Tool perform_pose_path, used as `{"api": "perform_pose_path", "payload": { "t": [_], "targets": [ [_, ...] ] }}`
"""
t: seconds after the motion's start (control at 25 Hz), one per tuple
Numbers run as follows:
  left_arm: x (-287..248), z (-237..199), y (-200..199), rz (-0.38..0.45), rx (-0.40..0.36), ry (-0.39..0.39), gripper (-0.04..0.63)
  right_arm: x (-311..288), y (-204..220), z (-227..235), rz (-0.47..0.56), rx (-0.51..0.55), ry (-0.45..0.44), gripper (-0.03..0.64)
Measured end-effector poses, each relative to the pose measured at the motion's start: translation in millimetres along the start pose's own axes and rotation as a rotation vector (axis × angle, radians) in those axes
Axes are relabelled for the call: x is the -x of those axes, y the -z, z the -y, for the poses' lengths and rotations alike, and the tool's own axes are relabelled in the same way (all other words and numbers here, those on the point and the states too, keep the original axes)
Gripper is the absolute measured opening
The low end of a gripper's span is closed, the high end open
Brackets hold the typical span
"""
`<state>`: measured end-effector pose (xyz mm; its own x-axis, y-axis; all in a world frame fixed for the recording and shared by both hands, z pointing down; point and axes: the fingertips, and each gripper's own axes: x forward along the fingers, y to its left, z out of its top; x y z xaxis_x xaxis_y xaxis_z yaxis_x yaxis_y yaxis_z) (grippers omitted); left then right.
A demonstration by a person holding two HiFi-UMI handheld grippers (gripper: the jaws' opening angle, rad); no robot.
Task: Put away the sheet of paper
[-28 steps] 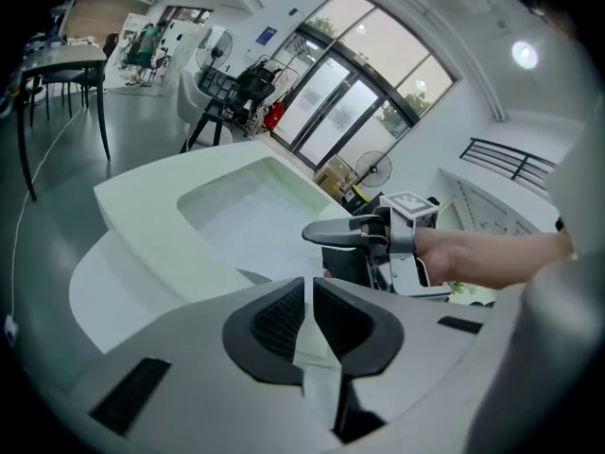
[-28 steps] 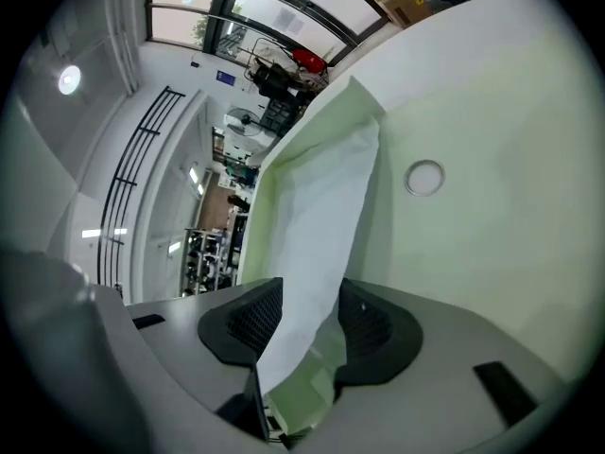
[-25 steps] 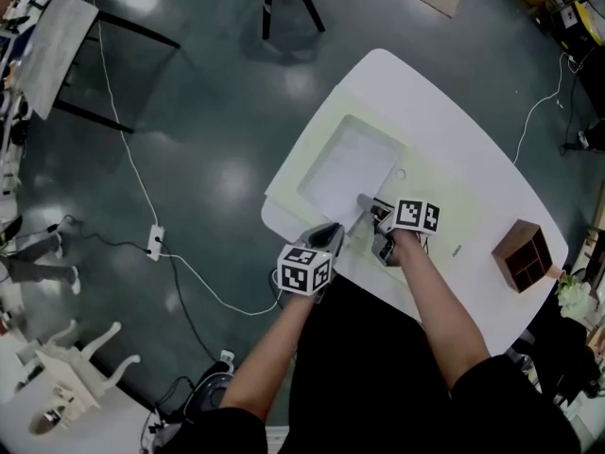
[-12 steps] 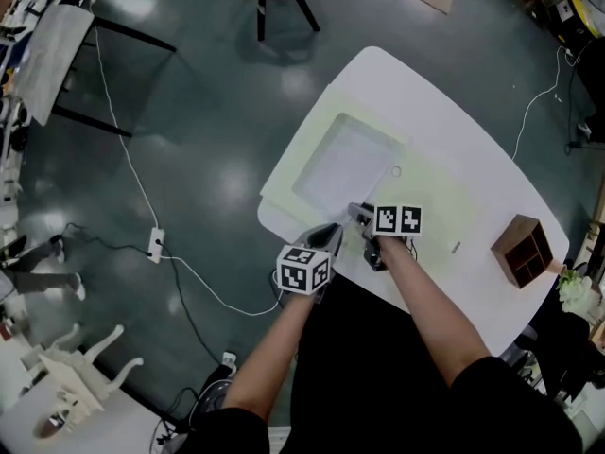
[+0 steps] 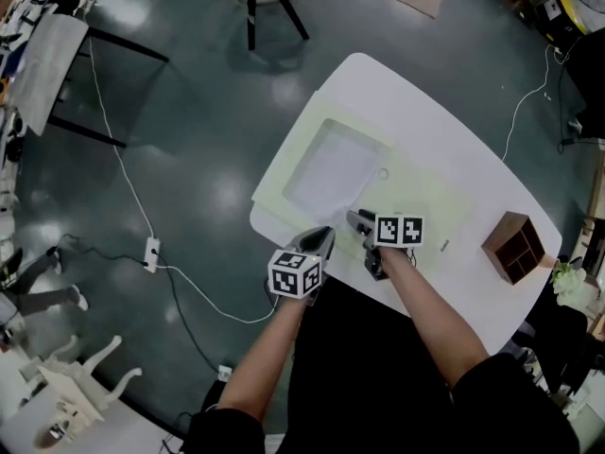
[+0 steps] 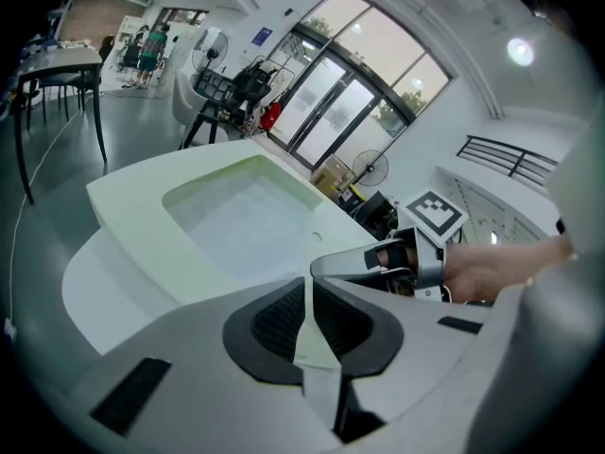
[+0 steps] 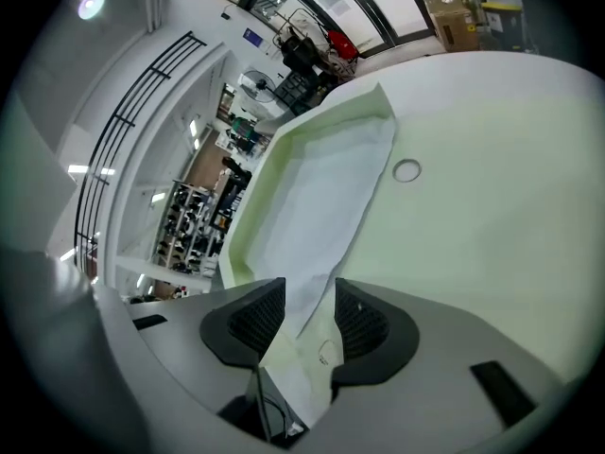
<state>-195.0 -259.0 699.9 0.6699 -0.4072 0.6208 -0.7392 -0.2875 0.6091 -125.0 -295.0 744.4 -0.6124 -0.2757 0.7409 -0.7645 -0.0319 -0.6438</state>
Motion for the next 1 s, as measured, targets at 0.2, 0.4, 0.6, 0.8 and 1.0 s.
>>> {"api": "perform_pose_path", "payload": {
  "t": [0.2, 0.4, 0.6, 0.8, 1.0],
  "targets": [
    [8.8, 22.7, -15.5, 0.053, -0.040, 0.061, 0.020, 51.8, -0.8, 0.6, 0.073, 0.022, -0.016, 0.153],
    [11.5, 65.8, -24.7, 0.063, -0.132, 0.107, 0.011, 133.0, 14.2, 17.4, 0.179, 0.023, -0.004, 0.153],
    [12.9, 125.3, -21.7, 0.072, -0.265, 0.147, 0.008, 222.9, 37.1, 35.4, 0.322, 0.027, 0.021, 0.134],
    [14.9, 202.2, -14.8, 0.120, -0.422, 0.184, 0.006, 317.2, 52.6, 50.4, 0.523, 0.032, 0.050, 0.103],
    [24.9, 296.3, 0.0, 0.197, -0.645, 0.154, 0.006, 424.1, 78.5, 65.4, 0.708, -0.044, 0.009, 0.066]
  ]
}}
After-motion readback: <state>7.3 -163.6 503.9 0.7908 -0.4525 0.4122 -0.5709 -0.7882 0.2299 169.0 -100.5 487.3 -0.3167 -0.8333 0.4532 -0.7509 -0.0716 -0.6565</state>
